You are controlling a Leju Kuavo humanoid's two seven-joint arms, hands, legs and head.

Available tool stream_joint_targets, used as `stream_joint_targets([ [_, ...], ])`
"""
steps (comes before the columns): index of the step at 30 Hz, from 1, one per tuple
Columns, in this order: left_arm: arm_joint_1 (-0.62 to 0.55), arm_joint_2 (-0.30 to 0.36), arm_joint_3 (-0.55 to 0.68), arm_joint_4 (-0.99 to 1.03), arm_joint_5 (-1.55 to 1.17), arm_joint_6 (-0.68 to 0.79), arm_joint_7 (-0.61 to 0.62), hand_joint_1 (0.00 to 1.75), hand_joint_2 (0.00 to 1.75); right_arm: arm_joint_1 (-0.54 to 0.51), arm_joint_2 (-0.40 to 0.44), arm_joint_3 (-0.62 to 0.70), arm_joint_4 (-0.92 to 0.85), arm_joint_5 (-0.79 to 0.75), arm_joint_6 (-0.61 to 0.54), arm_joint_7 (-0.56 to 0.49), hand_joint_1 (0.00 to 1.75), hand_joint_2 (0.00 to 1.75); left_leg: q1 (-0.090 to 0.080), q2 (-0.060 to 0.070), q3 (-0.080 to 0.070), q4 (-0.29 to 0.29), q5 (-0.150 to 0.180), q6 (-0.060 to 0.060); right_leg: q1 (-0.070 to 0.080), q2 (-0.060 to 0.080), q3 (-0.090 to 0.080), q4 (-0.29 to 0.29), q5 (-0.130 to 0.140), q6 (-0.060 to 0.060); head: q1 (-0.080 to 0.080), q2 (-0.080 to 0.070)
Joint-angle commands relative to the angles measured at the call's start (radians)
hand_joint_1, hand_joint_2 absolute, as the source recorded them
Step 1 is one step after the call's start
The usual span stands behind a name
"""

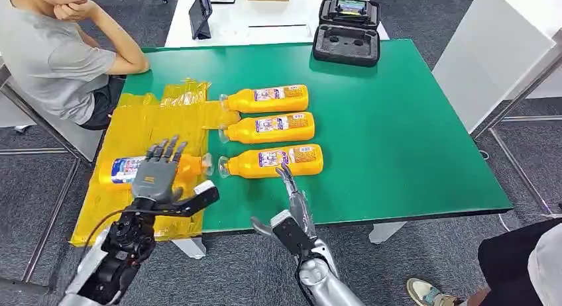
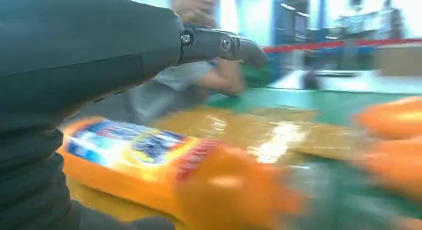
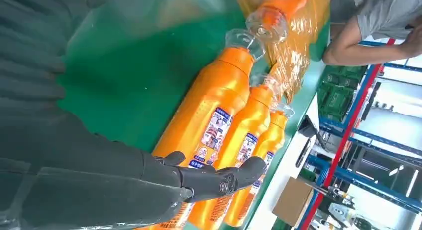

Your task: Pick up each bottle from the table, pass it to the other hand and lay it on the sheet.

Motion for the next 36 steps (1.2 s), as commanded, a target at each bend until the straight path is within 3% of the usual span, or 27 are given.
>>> stream_joint_targets([
  [1, 0.049, -0.004, 0.056, -0.099, 0.046, -0.009, -0.045, 0.0, 1.75, -0.037, -0.012, 0.005, 0.069, -0.01, -0.006, -0.002, 0.0, 1.75, 0.0, 0.001, 0.003, -0.001, -0.001, 0.0, 0.0, 0.0, 0.002, -0.001, 0.0, 0.0, 0.0, 0.0],
  [6, 0.071, -0.005, 0.049, -0.165, 0.23, -0.028, -0.188, 0.0, 1.75, -0.032, -0.016, 0.009, 0.066, -0.013, -0.004, -0.002, 0.0, 1.75, 0.0, 0.001, 0.003, -0.001, -0.001, 0.0, 0.0, 0.0, 0.003, -0.001, -0.001, 0.0, 0.0, 0.0],
  [7, 0.069, -0.015, 0.049, -0.173, 0.299, -0.037, -0.226, 0.0, 0.0, -0.032, -0.017, 0.009, 0.065, -0.014, -0.004, -0.002, 0.0, 1.75, 0.001, 0.0, 0.002, -0.001, 0.0, 0.0, 0.0, -0.001, 0.002, -0.001, -0.001, 0.0, 0.0, 0.0],
  [25, 0.112, -0.057, -0.006, -0.155, 0.671, -0.092, -0.378, 0.0, 0.0, 0.036, -0.035, 0.009, -0.074, -0.035, 0.025, 0.0, 0.0, 1.75, 0.0, -0.001, 0.005, -0.002, -0.001, 0.0, 0.0, -0.002, 0.005, -0.002, -0.002, 0.0, -0.001, 0.0],
  [30, 0.2, -0.06, -0.004, -0.196, 0.767, -0.066, -0.444, 0.0, 0.0, 0.128, -0.061, -0.004, -0.213, -0.084, 0.079, 0.001, 0.0, 1.75, 0.0, -0.001, 0.007, -0.002, -0.002, 0.0, 0.0, -0.002, 0.007, -0.002, -0.003, 0.0, 0.0, 0.0],
  [36, 0.304, -0.086, 0.045, -0.295, 0.885, 0.011, -0.521, 0.0, 0.0, 0.271, -0.107, -0.001, -0.419, -0.144, -0.04, -0.002, 0.0, 1.75, 0.0, -0.002, 0.005, -0.001, -0.003, 0.0, 0.0, -0.003, 0.005, -0.002, -0.003, 0.0, 0.0, 0.0],
])
